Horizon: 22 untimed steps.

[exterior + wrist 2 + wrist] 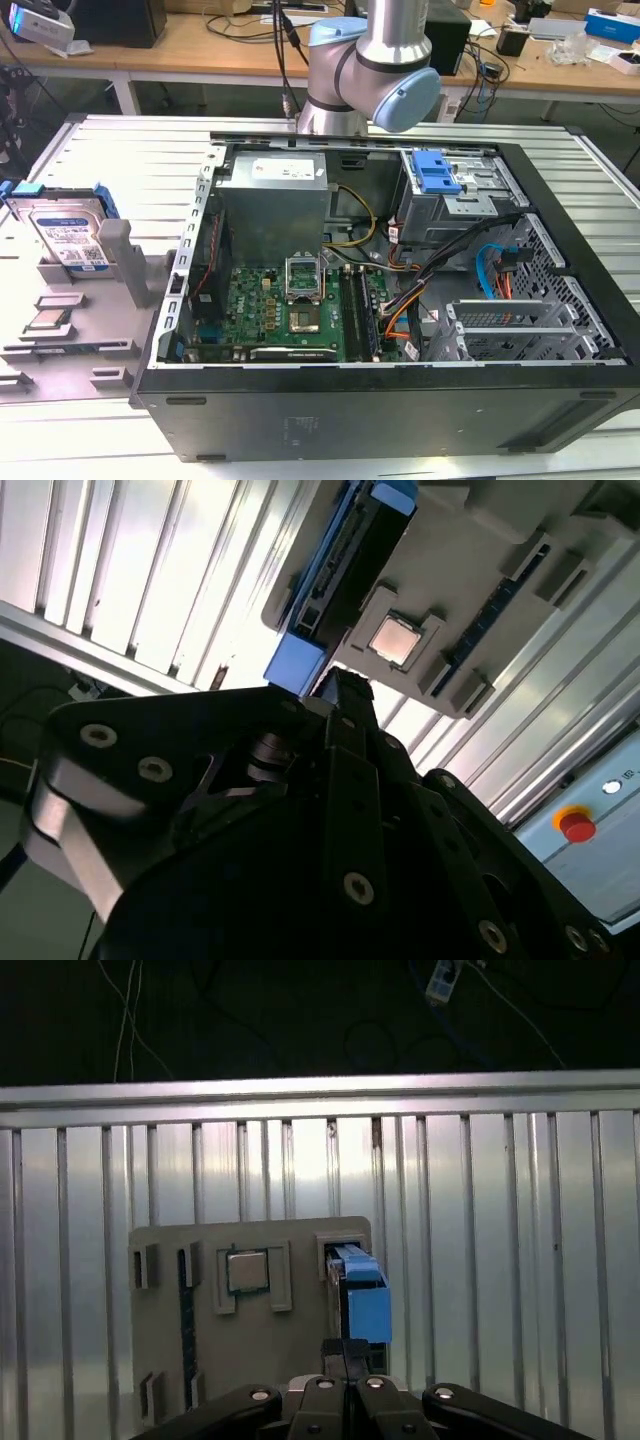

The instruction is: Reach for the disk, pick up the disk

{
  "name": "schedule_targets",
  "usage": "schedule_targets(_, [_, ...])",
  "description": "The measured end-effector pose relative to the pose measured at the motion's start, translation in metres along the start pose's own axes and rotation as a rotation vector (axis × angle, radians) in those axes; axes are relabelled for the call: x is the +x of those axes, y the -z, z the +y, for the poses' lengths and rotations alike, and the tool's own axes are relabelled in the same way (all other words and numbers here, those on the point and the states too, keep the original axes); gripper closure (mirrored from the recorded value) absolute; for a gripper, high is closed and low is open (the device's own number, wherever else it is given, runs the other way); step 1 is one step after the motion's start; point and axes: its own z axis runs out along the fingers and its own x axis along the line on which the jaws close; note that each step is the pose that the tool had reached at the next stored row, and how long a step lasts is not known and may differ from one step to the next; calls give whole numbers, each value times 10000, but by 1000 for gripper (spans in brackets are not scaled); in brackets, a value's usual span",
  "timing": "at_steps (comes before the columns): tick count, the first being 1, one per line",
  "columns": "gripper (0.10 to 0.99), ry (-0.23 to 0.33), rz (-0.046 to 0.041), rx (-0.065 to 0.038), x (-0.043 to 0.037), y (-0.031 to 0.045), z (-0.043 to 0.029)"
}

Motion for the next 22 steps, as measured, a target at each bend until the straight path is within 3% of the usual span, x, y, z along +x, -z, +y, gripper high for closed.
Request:
schedule_targets(15, [980,1496,57,1,0,0,0])
schedule_targets(19, [980,1455,59,1,-1,-1,0])
schedule_targets(22, [980,687,38,0,-1,-10,0])
